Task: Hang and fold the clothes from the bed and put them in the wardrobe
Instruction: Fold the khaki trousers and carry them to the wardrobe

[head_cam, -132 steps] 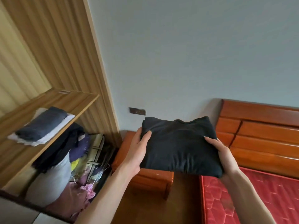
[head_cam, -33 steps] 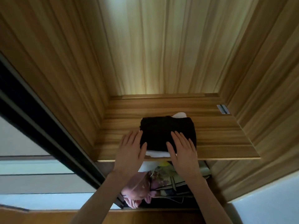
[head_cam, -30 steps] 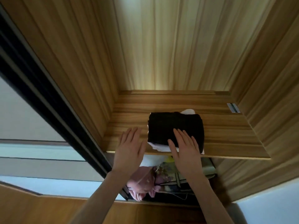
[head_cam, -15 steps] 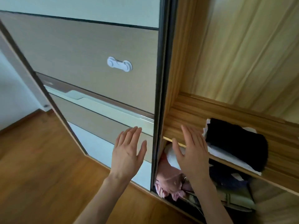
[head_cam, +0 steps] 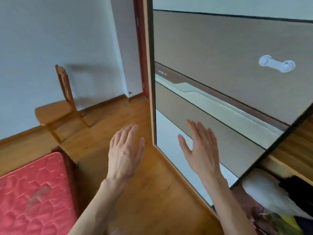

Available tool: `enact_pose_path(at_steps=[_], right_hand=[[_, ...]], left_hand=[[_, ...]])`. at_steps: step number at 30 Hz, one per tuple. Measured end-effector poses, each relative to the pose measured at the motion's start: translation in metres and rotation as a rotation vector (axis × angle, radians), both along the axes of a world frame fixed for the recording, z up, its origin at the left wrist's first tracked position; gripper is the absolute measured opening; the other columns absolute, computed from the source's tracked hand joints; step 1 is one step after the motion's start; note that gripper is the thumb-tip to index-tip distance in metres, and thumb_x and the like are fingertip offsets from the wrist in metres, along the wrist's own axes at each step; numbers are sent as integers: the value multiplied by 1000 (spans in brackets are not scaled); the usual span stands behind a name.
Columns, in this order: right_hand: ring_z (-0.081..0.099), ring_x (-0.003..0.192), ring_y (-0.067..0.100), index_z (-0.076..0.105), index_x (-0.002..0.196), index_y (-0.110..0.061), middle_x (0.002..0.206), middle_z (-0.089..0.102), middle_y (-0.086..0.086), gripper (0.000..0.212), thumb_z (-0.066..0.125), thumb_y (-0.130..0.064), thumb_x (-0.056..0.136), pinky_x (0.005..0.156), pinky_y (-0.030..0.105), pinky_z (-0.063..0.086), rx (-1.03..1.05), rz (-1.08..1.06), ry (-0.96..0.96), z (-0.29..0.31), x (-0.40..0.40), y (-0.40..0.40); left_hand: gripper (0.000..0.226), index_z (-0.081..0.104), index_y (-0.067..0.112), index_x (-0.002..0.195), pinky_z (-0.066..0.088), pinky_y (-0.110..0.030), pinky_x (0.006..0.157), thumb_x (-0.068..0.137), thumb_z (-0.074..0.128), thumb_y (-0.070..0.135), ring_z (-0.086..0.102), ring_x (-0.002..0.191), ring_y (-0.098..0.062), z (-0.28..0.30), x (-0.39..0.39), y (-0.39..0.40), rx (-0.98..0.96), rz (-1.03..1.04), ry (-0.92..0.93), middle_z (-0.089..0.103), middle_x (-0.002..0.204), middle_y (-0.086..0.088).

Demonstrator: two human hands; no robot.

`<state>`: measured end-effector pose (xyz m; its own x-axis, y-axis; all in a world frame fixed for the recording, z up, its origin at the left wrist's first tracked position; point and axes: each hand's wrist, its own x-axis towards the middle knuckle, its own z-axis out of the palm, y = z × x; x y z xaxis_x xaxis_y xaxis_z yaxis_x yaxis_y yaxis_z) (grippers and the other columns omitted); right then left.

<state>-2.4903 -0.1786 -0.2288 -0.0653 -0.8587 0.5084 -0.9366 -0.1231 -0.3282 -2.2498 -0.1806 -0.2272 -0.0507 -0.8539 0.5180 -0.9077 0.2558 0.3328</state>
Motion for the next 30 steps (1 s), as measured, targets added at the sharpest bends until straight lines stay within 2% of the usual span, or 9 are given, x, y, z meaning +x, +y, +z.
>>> enact_pose_path(at_steps=[2, 5, 9, 17, 24, 27, 30], right_hand=[[49, 145, 26, 48, 152, -21, 154, 55, 4, 68, 27, -64, 104, 123, 46, 28, 23, 88, -14, 2, 49, -11], [49, 145, 24, 48, 152, -23, 154, 55, 1, 63, 37, -62, 104, 123, 46, 30, 22, 235, -26, 4, 120, -29], [46, 146, 21, 47, 154, -24, 155, 53, -2, 61, 45, -60, 104, 122, 38, 24, 14, 434, -5, 4, 210, -54], [43, 148, 19, 47, 154, -18, 153, 55, 2, 59, 43, -54, 107, 126, 45, 31, 36, 837, 8, -9, 390, -104], [36, 152, 17, 44, 157, -19, 157, 51, 0, 63, 39, -58, 108, 127, 44, 27, 154, 1241, -8, -24, 531, -124], [35, 152, 16, 45, 156, -19, 157, 50, -1, 64, 40, -60, 107, 126, 47, 28, 208, 1431, -13, -34, 585, -114], [35, 152, 14, 44, 157, -21, 158, 50, -3, 64, 39, -61, 106, 127, 45, 26, 250, 1595, -4, -47, 635, -91]], left_hand=[[48, 55, 14, 145, 46, -49, 112, 105, 48, 41, 52, 138, -26, 1, 46, 8, -2, 88, 17, 59, 146, -6], [49, 53, 13, 146, 43, -46, 113, 104, 51, 39, 50, 139, -25, 0, 109, 18, -14, 226, 42, 59, 146, -6], [47, 52, 14, 147, 38, -43, 116, 105, 57, 35, 50, 139, -25, -3, 183, 30, -11, 413, 75, 57, 148, -4], [49, 53, 16, 147, 38, -43, 117, 105, 49, 41, 48, 140, -22, -26, 310, 47, 3, 780, 102, 58, 148, -1], [50, 56, 15, 145, 44, -48, 111, 104, 50, 42, 52, 136, -25, -37, 393, 61, 36, 1146, 93, 60, 145, -3], [48, 58, 15, 143, 45, -47, 109, 103, 51, 41, 54, 133, -26, -42, 417, 83, 52, 1328, 86, 61, 143, -3], [48, 59, 15, 142, 44, -46, 109, 102, 50, 41, 54, 131, -25, -48, 429, 117, 74, 1503, 85, 62, 141, -2]])
